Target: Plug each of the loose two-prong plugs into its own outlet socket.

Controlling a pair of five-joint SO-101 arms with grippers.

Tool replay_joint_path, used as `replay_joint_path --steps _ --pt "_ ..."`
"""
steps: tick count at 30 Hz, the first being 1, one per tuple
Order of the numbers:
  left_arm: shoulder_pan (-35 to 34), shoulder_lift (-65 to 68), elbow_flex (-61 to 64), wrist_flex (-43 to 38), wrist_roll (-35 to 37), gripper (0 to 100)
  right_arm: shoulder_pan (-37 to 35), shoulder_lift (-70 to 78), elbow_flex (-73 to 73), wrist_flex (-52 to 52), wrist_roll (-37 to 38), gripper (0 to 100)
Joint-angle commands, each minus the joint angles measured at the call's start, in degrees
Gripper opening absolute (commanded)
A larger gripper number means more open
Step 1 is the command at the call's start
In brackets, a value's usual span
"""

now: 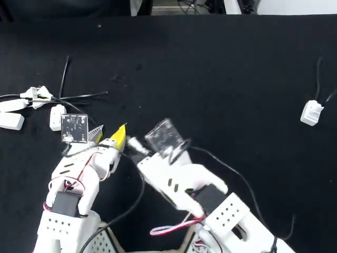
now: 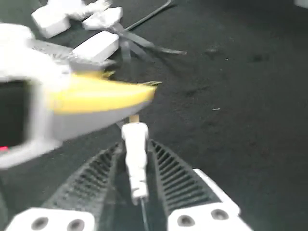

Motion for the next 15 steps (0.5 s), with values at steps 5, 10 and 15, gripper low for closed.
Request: replay_joint_path --steps 5,10,15 --pt "-6.5 0.0 -5.3 0.3 -0.4 19 8.5 -2.2 0.0 1.3 1.3 1.1" --pt "-8.2 0.5 -5.1 0.4 -0.7 19 12.7 -2.2 -3.6 6.1 1.3 1.1" --pt "-8.6 0.6 -4.9 0.8 -0.8 19 16.0 -2.2 -9.0 12.5 1.3 1.1"
